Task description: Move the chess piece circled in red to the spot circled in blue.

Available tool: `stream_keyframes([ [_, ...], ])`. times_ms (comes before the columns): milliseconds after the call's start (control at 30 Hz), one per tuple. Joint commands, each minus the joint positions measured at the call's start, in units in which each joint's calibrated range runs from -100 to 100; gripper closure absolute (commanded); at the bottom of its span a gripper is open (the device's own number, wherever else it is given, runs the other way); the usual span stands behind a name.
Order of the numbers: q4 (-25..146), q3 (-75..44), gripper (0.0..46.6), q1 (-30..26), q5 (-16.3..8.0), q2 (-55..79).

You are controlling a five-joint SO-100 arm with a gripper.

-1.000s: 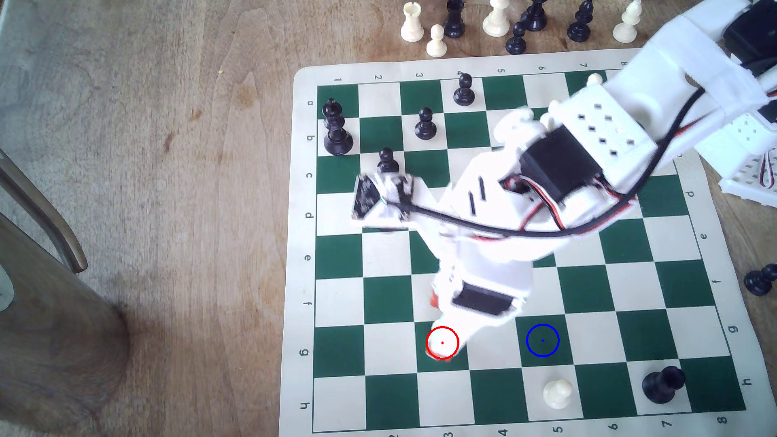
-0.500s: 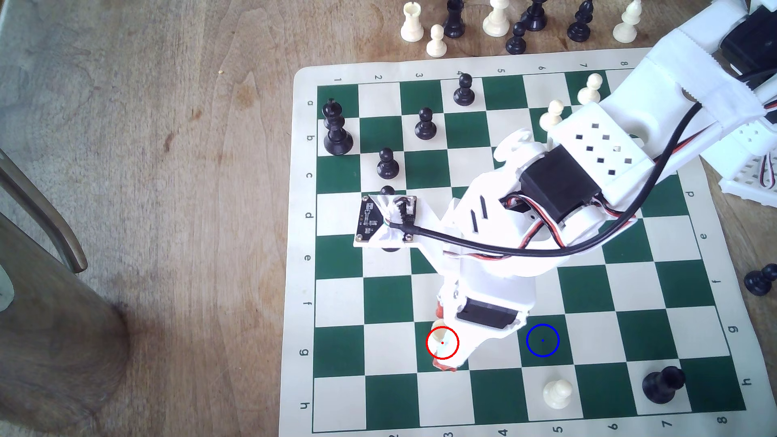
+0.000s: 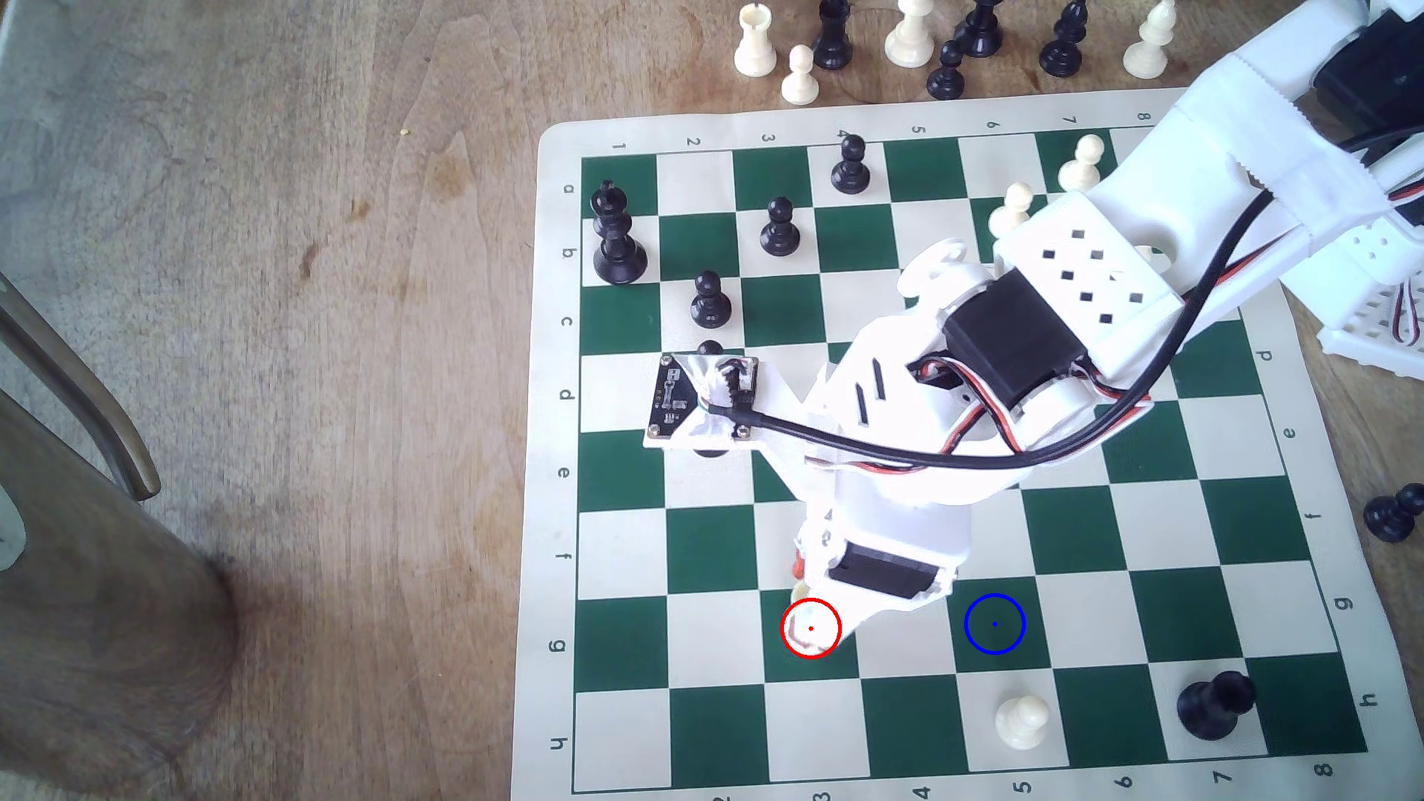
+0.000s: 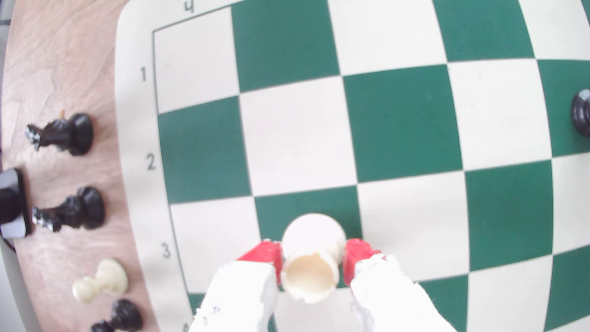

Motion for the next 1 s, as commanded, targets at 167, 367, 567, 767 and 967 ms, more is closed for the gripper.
stream_keyframes([
  [167, -1.2, -1.1, 43.8, 0.0, 0.0, -1.6],
  [367, -1.5, -2.0, 45.6, -0.1, 0.0, -2.6],
  [567, 0.0, -5.2, 46.4, -0.2, 0.4, -7.5],
  [767, 4.4, -8.3, 46.4, -0.1, 0.7, -13.3],
  [967, 8.5, -0.3, 46.4, -0.7, 0.9, -23.5],
])
